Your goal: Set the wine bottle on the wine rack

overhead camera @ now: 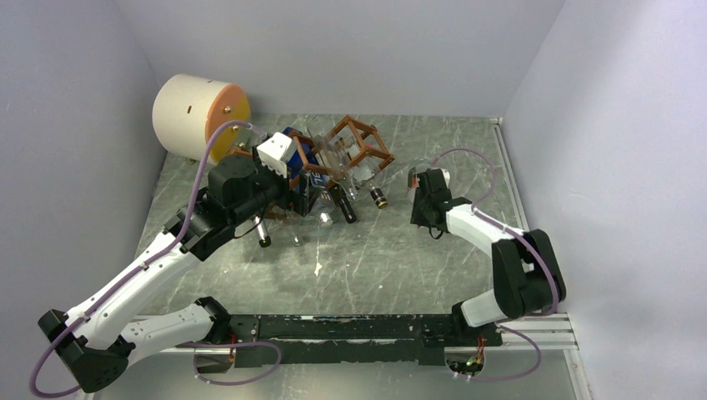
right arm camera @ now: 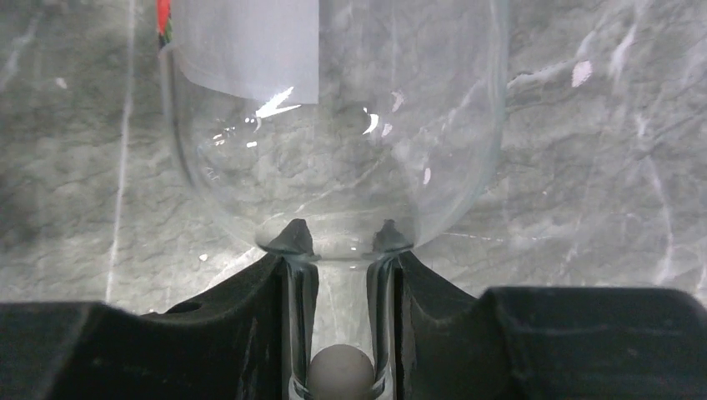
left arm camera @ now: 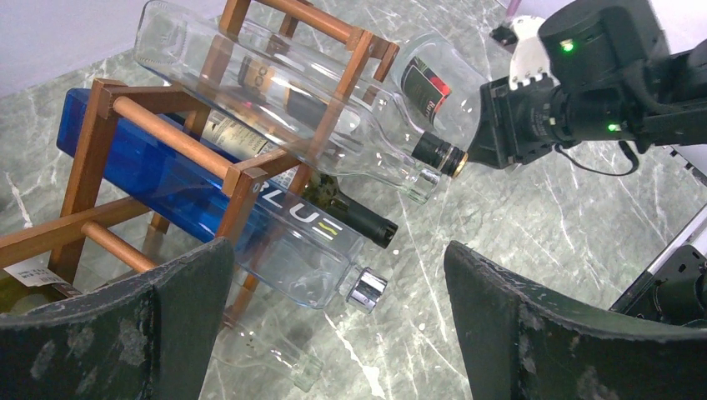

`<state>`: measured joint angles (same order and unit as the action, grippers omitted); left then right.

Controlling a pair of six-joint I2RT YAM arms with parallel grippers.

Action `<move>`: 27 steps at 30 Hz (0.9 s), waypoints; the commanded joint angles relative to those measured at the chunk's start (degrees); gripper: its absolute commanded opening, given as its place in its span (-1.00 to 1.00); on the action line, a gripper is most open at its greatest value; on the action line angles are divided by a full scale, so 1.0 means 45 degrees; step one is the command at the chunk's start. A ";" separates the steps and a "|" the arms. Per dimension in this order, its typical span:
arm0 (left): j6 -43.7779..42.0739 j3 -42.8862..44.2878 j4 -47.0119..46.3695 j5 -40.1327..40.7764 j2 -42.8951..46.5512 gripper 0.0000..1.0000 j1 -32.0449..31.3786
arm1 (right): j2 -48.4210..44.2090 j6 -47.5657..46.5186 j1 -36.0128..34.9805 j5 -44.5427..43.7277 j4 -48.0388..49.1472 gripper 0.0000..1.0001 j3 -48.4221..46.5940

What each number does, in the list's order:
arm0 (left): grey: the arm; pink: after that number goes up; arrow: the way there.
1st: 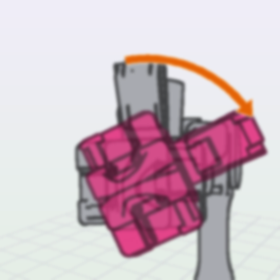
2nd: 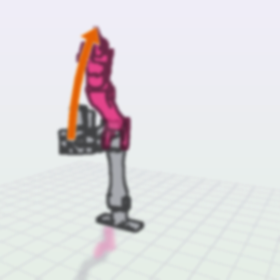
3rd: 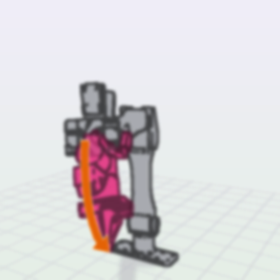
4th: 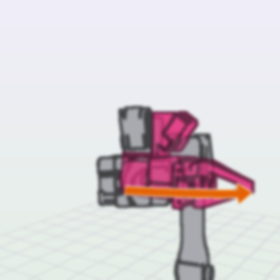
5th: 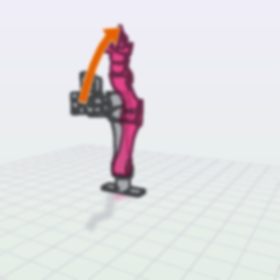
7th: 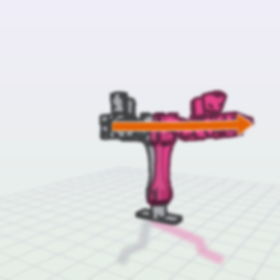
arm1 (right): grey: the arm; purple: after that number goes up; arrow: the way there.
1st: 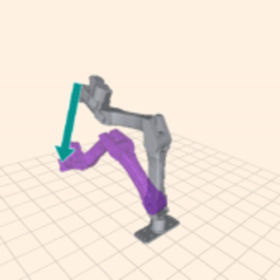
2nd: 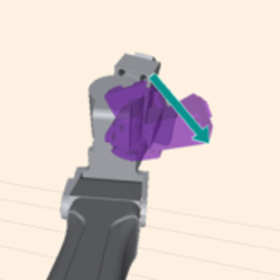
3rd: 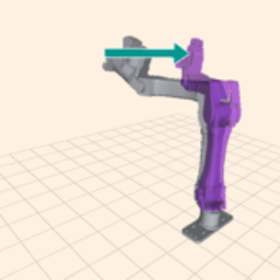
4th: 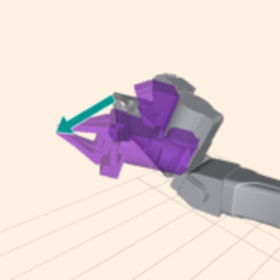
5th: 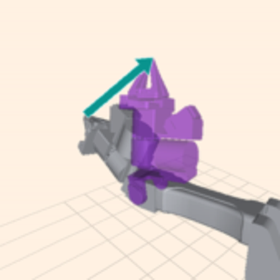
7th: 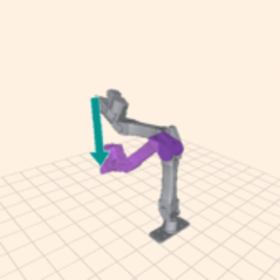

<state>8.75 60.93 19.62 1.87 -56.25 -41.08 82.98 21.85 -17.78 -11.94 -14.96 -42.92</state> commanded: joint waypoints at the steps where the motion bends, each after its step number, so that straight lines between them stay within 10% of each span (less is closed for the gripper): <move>1: -0.0117 0.0362 -0.0064 0.0147 0.0181 0.99 0.0058 | -0.1670 -0.0388 0.0040 -0.0803 0.1674 -1.00 -0.0166; 27: 0.1013 0.0504 -0.0650 0.3740 0.1151 0.99 0.0059 | -0.5017 -0.1077 -0.1661 0.1255 0.0507 -1.00 -0.5874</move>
<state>11.49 61.01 19.53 12.64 -53.74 -41.08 61.54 18.83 -20.78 -8.29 -24.97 -61.14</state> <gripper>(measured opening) 0.994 0.392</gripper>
